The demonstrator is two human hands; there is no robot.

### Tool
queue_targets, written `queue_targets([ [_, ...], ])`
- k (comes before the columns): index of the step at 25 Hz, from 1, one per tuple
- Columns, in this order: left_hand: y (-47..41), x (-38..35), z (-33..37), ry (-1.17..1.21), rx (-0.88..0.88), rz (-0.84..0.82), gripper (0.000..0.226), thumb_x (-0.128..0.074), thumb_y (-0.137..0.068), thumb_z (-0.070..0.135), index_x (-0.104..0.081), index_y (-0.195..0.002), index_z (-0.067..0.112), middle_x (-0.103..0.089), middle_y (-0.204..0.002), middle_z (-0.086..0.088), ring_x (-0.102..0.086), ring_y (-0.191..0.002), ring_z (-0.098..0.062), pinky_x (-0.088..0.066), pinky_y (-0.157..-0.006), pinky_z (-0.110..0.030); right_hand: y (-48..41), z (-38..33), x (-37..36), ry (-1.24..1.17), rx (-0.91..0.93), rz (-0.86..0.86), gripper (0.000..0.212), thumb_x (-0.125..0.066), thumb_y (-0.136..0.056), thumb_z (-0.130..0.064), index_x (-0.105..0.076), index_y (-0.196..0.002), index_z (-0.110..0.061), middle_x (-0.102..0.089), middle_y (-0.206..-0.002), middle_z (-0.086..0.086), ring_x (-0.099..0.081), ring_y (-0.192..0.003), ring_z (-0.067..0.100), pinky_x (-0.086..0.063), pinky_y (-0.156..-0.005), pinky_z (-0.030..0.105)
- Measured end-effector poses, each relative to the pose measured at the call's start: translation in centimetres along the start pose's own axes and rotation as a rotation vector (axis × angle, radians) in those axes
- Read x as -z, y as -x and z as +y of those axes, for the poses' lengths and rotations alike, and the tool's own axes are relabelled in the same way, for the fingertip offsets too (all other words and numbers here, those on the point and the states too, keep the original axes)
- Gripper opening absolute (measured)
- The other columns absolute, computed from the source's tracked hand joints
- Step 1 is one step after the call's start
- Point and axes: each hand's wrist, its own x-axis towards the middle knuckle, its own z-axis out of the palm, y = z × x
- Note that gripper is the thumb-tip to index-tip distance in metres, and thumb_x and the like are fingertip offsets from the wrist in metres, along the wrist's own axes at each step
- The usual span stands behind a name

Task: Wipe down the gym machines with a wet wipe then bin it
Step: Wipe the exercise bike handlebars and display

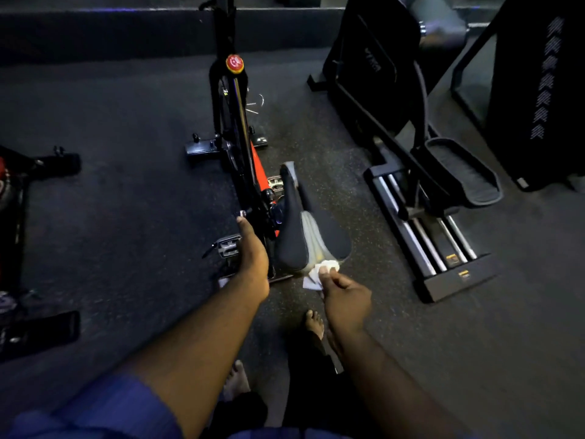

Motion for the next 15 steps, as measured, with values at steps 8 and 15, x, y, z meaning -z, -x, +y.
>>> queue_targets([
  [8, -1.1, 4.9, -0.9, 0.05, 0.014, 0.021, 0.093, -0.018, -0.1, 0.078, -0.042, -0.157, 0.008, -0.046, -0.159, -0.017, -0.047, -0.143, -0.033, -0.034, -0.121, -0.052, 2.0, -1.2, 0.4, 0.44, 0.648, -0.105, 0.01, -0.084, -0.087, -0.017, -0.083, -0.097, -0.016, -0.076, -0.094, -0.002, -0.069, -0.084, 0.007, -0.05, -0.073, 0.018],
  [15, -1.1, 5.4, -2.4, 0.004, -0.164, 0.214, 0.083, -0.027, -0.101, 0.075, -0.051, -0.15, 0.013, -0.052, -0.153, -0.008, -0.05, -0.137, -0.029, -0.038, -0.114, -0.044, -2.1, -6.3, -1.1, 1.104, 1.424, -0.848, 0.028, -0.041, -0.107, -0.024, -0.066, -0.114, -0.014, -0.06, -0.117, 0.0, -0.057, -0.113, 0.022, -0.051, -0.089, 0.04],
])
